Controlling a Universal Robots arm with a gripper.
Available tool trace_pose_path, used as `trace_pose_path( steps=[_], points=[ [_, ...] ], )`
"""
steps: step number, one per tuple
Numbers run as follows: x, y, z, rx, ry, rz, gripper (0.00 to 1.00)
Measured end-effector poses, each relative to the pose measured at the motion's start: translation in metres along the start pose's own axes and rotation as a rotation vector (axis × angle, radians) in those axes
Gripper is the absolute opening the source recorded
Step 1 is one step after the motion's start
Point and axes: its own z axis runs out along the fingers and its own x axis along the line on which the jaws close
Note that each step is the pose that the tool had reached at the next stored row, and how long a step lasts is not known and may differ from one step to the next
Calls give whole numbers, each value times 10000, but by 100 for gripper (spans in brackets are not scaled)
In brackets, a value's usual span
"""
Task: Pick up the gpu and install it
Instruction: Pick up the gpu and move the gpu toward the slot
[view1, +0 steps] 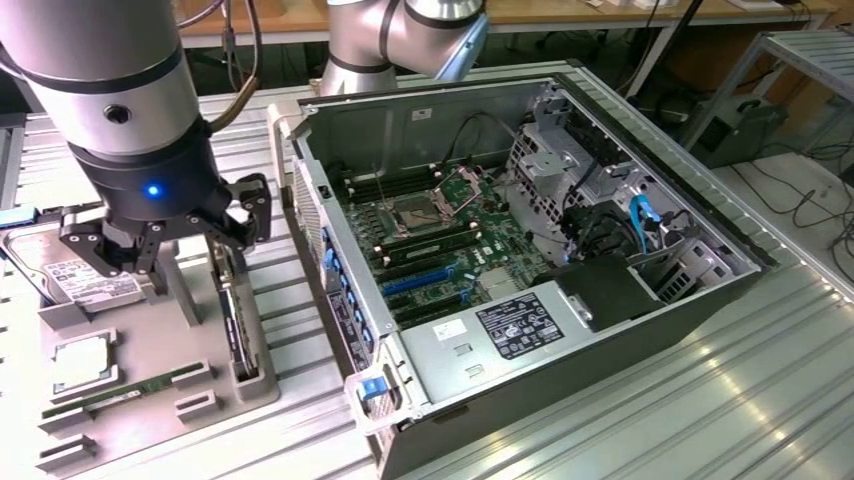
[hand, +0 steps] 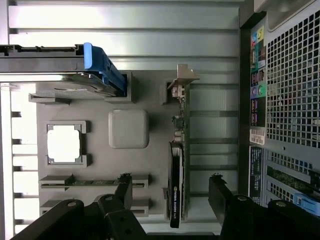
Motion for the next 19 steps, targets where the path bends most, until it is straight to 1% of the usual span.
trace_pose_path(
  steps=[19],
  points=[
    [5,-11,269,0,0,-5,72]
  ],
)
